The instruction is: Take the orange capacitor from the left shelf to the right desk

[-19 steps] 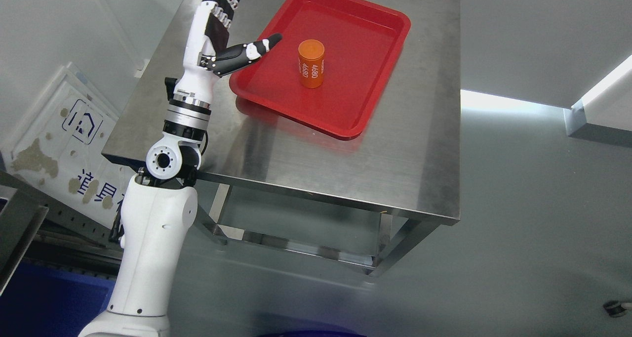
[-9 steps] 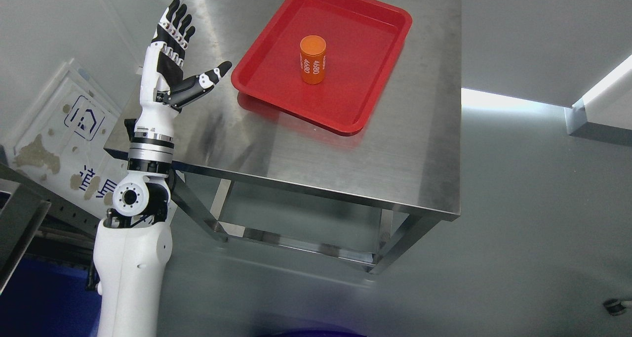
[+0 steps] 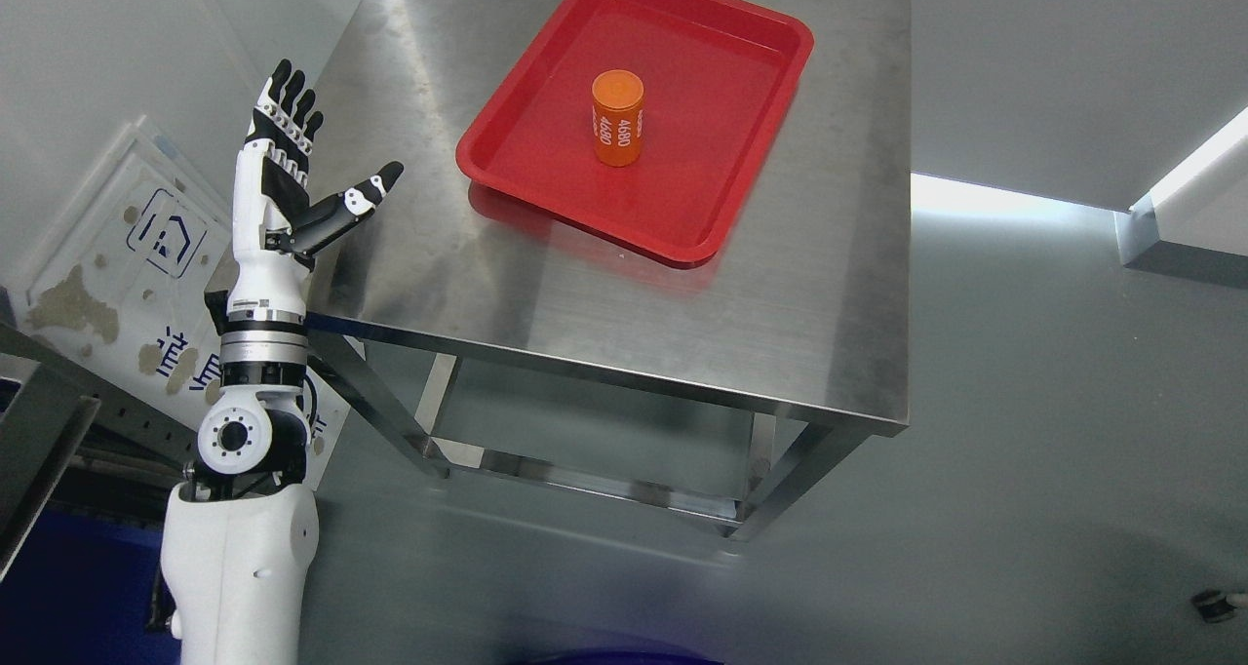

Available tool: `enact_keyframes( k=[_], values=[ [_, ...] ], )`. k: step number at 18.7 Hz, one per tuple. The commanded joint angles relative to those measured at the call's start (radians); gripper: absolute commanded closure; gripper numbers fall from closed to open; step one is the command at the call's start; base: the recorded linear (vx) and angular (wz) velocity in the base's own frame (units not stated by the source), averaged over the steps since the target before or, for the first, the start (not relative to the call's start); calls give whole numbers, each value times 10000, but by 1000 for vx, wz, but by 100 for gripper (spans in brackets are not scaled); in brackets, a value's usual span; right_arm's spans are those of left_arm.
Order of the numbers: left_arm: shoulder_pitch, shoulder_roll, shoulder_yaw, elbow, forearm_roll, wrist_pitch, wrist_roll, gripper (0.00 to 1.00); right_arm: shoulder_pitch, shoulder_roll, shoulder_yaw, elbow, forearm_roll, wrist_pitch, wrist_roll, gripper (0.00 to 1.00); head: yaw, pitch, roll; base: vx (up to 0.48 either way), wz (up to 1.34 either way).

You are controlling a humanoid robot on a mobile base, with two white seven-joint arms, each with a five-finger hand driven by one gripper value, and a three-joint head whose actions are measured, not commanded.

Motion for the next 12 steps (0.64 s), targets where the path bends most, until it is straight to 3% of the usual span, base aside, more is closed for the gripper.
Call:
enact_keyframes(
  k=[1, 12],
  values=[
    [699, 136, -144, -305, -201, 14, 95, 0, -15, -175, -107, -337, 46, 0, -5, 0, 0, 0, 0, 0, 0],
    [1083, 136, -298, -305, -201, -48, -12, 0, -31, -175, -107, -337, 46, 0, -5, 0, 0, 0, 0, 0, 0]
  ],
)
